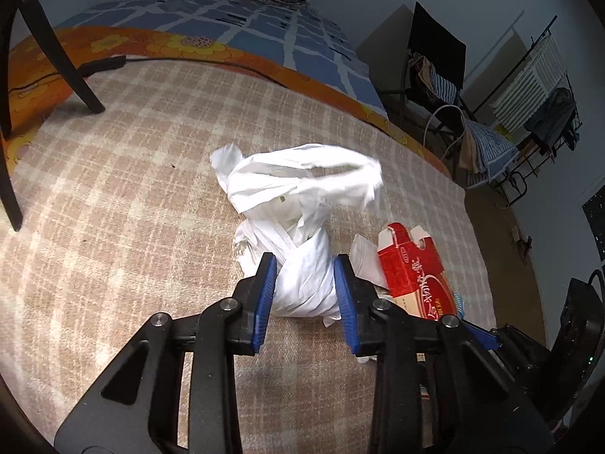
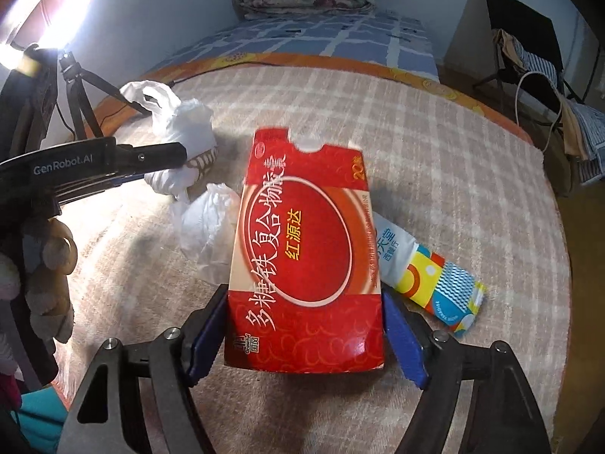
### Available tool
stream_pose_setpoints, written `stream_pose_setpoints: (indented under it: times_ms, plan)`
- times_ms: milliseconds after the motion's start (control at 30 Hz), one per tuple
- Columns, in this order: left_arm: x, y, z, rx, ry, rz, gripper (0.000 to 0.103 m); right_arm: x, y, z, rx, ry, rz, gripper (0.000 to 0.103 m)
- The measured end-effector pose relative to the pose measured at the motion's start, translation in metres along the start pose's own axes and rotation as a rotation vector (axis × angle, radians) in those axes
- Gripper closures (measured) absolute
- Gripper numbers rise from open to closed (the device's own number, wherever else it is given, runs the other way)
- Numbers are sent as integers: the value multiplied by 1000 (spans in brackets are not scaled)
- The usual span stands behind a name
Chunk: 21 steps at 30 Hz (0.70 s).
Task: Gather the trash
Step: 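Grasp the white plastic bag with left tool while right tool grasps red box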
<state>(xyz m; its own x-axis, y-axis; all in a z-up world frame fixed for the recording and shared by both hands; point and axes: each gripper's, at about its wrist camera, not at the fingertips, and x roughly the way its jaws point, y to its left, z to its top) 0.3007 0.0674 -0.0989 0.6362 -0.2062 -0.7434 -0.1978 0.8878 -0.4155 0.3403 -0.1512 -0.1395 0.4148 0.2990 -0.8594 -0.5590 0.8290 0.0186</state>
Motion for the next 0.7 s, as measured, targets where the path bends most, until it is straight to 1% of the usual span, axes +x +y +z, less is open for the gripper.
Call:
stream_pose_setpoints:
  times_ms: [333, 367, 400, 433, 467, 600, 700]
  plan:
    - [-33, -8, -5, 47, -27, 23, 74, -36, -4, -11, 4, -40, -11, 25]
    - [-38, -10, -5, 51, -29, 24, 77, -41, -6, -13, 5, -45, -13, 25]
    - [-43, -12, -5, 53, -32, 23, 84, -46, -7, -15, 8, -50, -13, 25]
    - [-47, -13, -6, 55, -32, 23, 94, -52, -7, -17, 10, -55, -10, 25]
    - [-52, -14, -7, 60, -30, 25, 99, -56, -8, -18, 12, -59, -8, 25]
    - [-68, -18, -14, 98, -44, 21, 99, -78, -8, -27, 10, -82, -4, 25]
    - [-65, -12, -22, 80, -20, 36, 99, -88, -8, -34, 10, -88, 0, 25]
